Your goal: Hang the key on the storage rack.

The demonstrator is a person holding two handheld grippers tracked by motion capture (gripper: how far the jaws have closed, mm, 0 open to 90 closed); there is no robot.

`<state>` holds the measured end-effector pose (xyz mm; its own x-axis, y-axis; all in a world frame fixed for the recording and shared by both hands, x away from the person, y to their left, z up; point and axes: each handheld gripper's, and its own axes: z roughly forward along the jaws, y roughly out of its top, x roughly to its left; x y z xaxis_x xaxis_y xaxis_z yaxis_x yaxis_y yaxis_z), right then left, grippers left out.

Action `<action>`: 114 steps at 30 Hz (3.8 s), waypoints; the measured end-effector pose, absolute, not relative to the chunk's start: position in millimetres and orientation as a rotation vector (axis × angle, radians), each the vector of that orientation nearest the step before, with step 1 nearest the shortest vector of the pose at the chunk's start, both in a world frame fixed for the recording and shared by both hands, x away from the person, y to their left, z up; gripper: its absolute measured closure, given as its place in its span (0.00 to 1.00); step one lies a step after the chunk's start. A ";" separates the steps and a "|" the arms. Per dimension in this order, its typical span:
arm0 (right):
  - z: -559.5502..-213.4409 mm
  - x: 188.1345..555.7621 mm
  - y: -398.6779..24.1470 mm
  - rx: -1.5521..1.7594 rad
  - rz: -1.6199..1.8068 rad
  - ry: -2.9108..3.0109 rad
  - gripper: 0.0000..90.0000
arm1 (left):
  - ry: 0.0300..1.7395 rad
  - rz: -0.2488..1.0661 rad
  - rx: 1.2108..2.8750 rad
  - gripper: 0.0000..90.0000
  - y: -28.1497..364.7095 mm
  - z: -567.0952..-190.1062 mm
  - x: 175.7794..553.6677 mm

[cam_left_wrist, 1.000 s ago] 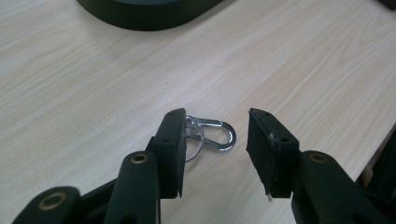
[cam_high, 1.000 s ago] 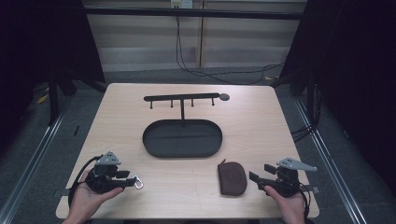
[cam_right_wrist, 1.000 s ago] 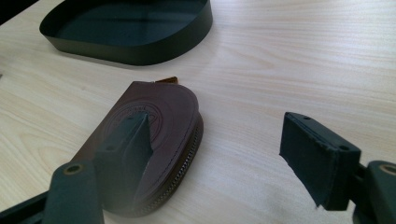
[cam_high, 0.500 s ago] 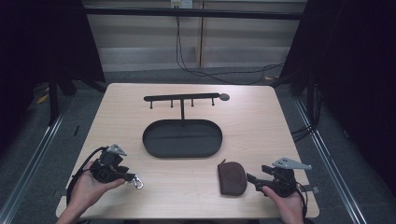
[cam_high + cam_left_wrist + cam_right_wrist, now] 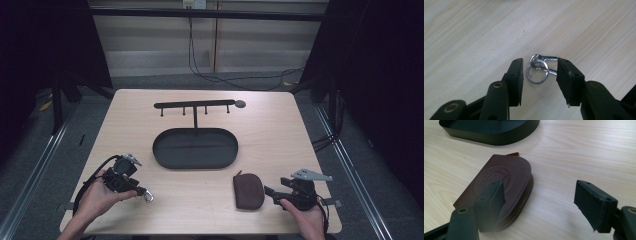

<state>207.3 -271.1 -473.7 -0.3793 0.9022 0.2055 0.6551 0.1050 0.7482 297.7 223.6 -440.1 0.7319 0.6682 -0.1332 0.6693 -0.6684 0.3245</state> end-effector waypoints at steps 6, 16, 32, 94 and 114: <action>-473.9 207.5 -271.1 1.543 1.143 2.088 0.27 | 1.034 -0.024 2.615 0.59 220.1 -445.6 300.9; -475.3 208.7 -270.6 1.555 1.125 2.099 0.27 | 0.999 -0.077 2.675 0.62 214.3 -456.0 302.0; -475.8 209.1 -272.2 1.573 1.132 2.088 0.26 | 0.962 -0.089 2.721 0.78 214.0 -461.9 307.9; -477.5 211.4 -272.0 1.576 1.122 2.104 0.24 | 0.808 -0.024 2.785 0.99 202.4 -379.7 316.2; -477.8 211.8 -271.4 1.584 1.123 2.107 0.24 | 0.690 0.026 2.793 0.99 188.7 -347.9 323.9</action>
